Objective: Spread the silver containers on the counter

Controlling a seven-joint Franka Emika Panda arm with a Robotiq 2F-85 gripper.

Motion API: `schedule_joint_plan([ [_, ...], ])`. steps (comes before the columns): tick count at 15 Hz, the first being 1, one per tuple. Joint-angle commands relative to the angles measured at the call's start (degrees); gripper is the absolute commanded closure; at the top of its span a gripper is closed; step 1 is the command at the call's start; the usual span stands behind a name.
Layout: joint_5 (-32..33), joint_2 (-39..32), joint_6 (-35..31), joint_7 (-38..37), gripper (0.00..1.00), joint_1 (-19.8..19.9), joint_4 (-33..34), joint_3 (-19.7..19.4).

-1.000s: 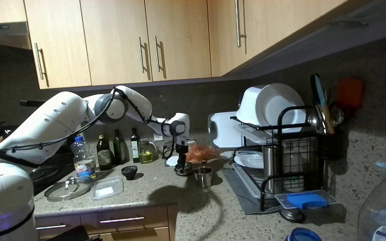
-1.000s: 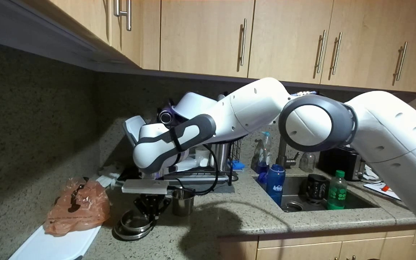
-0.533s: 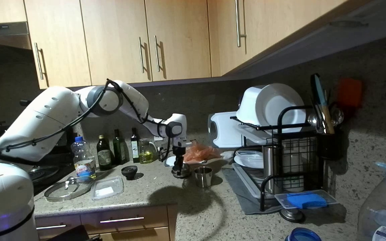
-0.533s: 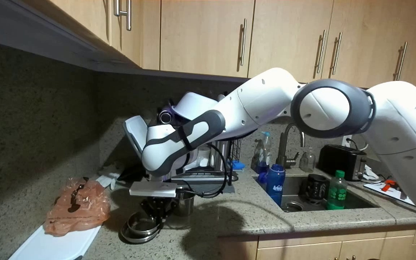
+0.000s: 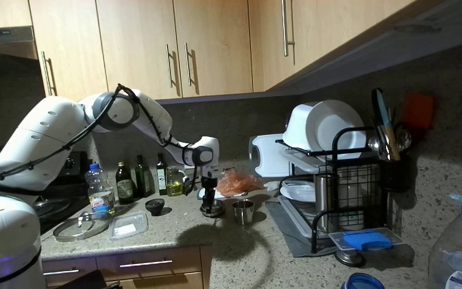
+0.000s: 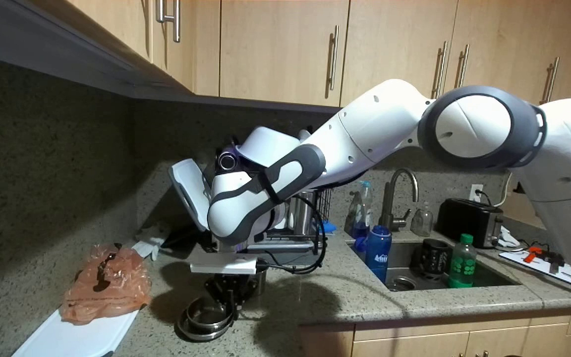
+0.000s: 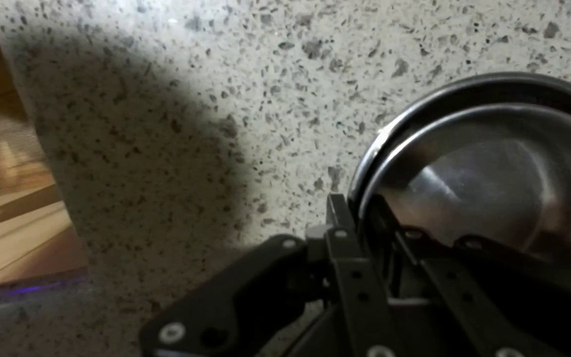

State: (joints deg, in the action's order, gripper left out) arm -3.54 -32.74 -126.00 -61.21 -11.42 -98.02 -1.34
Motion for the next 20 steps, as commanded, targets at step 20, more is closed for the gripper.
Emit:
schedule_joint_plan([
  [20,0.95,6.05,-1.84,-1.26,0.72,-0.15,-7.49,-0.45],
])
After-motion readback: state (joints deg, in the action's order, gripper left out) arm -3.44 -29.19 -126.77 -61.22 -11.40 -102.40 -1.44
